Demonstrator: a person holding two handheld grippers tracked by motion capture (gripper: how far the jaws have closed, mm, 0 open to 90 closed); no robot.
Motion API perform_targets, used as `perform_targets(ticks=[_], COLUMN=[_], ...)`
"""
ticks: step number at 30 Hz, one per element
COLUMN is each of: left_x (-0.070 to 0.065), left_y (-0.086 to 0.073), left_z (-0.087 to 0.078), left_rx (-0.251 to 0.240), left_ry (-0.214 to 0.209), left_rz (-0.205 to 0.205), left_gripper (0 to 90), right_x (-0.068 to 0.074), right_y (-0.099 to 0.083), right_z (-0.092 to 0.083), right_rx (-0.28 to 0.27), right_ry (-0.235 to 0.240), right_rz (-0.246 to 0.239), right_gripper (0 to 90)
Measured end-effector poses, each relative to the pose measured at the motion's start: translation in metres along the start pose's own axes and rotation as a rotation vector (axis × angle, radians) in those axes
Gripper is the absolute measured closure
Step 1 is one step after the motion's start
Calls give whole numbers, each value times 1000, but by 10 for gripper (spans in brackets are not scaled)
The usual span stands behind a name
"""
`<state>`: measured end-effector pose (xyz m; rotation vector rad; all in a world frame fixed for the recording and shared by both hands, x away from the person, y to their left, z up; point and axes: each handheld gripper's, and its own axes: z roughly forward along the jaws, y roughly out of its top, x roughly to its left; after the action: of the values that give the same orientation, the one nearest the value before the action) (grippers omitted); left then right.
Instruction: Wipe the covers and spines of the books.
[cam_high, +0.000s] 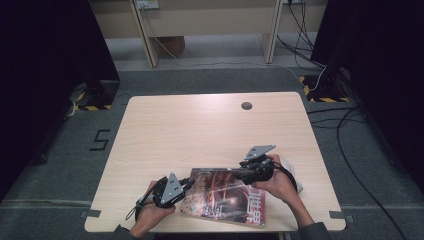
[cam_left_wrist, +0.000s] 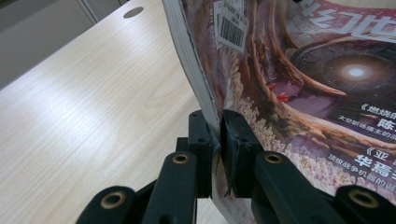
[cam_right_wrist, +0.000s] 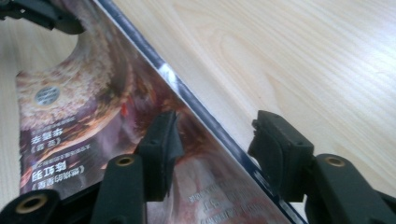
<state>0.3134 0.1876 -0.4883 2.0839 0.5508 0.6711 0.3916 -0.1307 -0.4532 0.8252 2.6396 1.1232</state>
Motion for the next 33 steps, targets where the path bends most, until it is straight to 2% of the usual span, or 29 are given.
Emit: perform_targets(ticks=[1,7,14,16,20,25,28,33], left_x=[0,-5,-7,-8,-9,-9,-10,-11], left_y=[1,0,-2,-2,-1,-1,-2,-2], left_z=[-1,-6,-9,-9,-11,-11,-11,-12], left_rx=[-5,-8,1,5,4,5,7,11], left_ry=[-2,7,4,6,11,6,8,11], left_rz=[3,-3,-1,6,14,13,9,2], left_gripper=[828,830,832,832,831,831,830,829], right_x=[-1,-8,-16,-19,-26,-39,-46,-51], right_y=[0,-7,-22,-26,-35,-52,-60,-72], right_z=[-2,-26,-48,-54,-66,-70,-70,-71], right_rx=[-7,-53,-55,-52,-25,40,81,105], right_ry=[-6,-40,-82,-114,-197,-293,-319,-336], right_rz=[-5,36,83,94,115,178,183,239], right_gripper=[478,475,471,471,471,471,471,471])
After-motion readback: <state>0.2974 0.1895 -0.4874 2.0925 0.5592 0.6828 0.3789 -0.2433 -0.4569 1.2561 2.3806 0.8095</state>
